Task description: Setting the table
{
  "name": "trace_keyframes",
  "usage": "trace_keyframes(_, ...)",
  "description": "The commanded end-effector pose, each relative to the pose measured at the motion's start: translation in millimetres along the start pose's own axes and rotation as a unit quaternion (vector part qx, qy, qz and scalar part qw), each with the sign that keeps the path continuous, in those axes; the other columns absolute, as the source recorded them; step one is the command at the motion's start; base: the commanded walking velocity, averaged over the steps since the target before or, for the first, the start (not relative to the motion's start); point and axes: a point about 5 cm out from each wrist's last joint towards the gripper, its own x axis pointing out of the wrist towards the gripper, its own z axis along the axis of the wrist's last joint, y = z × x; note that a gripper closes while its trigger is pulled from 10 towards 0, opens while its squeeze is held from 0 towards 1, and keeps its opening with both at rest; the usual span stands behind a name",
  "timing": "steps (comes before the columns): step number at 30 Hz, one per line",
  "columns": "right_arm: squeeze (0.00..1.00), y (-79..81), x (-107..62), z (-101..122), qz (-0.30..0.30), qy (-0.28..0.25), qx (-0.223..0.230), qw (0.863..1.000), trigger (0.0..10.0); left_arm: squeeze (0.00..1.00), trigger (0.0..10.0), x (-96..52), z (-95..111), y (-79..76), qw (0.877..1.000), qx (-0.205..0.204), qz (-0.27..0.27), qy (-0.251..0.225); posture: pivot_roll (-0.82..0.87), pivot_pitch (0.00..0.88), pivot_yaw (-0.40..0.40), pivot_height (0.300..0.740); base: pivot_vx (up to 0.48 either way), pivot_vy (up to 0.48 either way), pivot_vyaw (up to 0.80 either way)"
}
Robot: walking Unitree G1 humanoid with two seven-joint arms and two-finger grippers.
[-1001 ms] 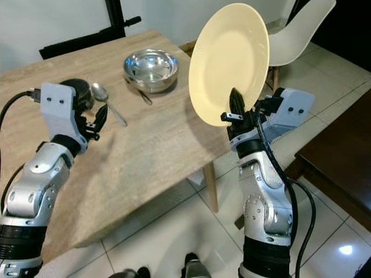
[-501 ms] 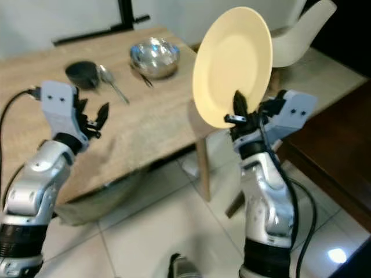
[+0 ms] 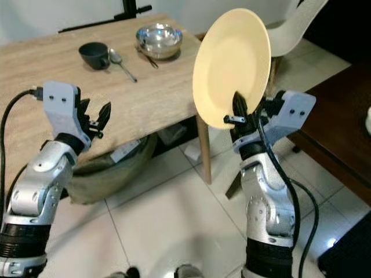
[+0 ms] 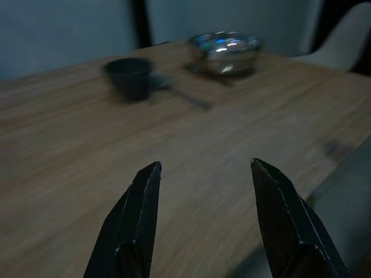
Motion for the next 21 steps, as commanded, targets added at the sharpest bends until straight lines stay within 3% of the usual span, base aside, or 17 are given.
trace_keyframes(1, 0.00, -0.4, -1.2, 0.1, 0.001, 0.000, -0.007, 1.000, 10.0, 0.00, 10.0, -1.7, -5.1, 0.0, 1.000, -0.003, 0.000, 0.007, -0.13, 0.024, 0.072, 0.740, -0.322, 0.000, 0.00)
trace_keyframes(21, 0.00, -1.5, -3.3, -1.8, -0.001, 0.004, -0.010, 1.000, 10.0, 0.00, 10.0, -1.7, -5.8, -0.9, 1.000, -0.003, -0.003, 0.008, -0.13, 0.029, 0.075, 0.740, -0.323, 0.000, 0.00)
